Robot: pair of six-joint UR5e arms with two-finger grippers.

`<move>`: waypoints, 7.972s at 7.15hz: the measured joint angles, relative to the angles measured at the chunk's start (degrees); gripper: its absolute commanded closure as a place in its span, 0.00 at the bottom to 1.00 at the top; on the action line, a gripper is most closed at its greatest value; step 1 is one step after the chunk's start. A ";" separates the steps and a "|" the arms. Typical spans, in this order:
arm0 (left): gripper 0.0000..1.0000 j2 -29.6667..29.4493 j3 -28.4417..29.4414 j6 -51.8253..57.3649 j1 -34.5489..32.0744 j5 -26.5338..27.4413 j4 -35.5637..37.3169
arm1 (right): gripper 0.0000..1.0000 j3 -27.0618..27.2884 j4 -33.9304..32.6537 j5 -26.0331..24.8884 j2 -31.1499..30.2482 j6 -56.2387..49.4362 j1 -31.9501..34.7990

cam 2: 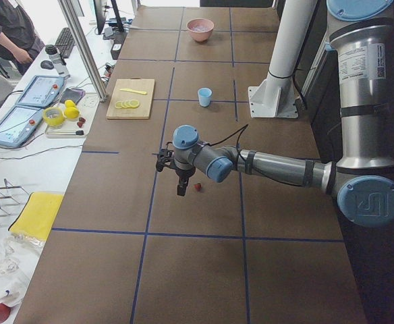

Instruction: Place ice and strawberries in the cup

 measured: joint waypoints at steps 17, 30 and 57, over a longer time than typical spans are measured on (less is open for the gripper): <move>1.00 1.35 2.50 -21.81 18.35 13.15 -17.79 | 0.01 0.00 0.00 -0.10 0.08 0.27 0.02; 1.00 -48.83 -13.30 -40.35 30.34 19.15 50.47 | 0.01 1.16 0.05 -0.14 0.58 4.33 0.00; 0.00 -6.56 -1.99 41.01 -22.22 -5.27 38.69 | 0.01 0.10 2.20 -0.38 0.88 4.74 -0.01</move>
